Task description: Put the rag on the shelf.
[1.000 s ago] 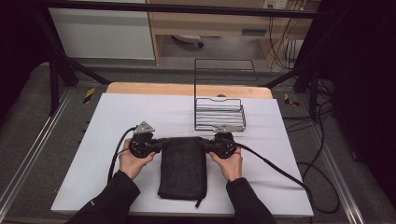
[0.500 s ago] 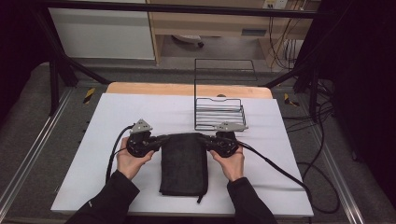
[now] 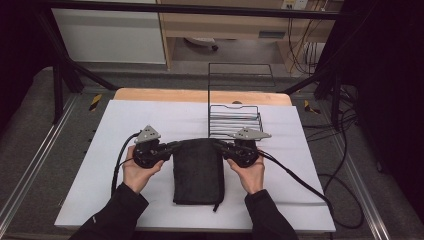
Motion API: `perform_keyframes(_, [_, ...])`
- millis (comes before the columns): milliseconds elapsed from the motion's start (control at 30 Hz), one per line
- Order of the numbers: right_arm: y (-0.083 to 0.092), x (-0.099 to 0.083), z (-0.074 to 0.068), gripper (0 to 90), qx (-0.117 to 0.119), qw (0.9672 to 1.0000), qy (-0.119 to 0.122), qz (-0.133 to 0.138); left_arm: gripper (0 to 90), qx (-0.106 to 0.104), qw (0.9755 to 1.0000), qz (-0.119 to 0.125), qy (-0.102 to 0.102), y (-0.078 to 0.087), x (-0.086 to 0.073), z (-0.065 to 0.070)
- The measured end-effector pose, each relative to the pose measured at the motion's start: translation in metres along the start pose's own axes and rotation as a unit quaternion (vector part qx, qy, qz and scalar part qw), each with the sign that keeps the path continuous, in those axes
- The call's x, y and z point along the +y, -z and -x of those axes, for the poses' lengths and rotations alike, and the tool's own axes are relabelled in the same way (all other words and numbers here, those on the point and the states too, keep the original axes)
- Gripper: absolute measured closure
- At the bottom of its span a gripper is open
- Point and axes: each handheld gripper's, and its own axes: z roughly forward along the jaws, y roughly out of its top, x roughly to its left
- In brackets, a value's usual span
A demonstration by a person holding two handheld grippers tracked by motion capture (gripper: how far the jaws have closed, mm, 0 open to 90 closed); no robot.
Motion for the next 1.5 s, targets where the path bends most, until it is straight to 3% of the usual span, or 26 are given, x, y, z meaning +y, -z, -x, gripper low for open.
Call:
perform_keyframes(700, [0.024, 0.019, -0.014, 80.8, -0.004, 0.9985, 0.029, 0.047, 80.9, 0.000, 0.9986, 0.052, -0.007, 0.019, 0.014, 0.010])
perform_keyframes(1167, [0.040, 0.032, -0.021, 81.1, -0.009, 0.9955, 0.047, 0.082, 81.0, 0.004, 0.9957, 0.091, -0.019, 0.029, 0.027, 0.017])
perform_keyframes(1500, [0.052, 0.041, -0.022, 81.1, -0.026, 0.9921, 0.055, 0.110, 81.1, 0.003, 0.9933, 0.112, -0.025, 0.027, 0.040, 0.022])
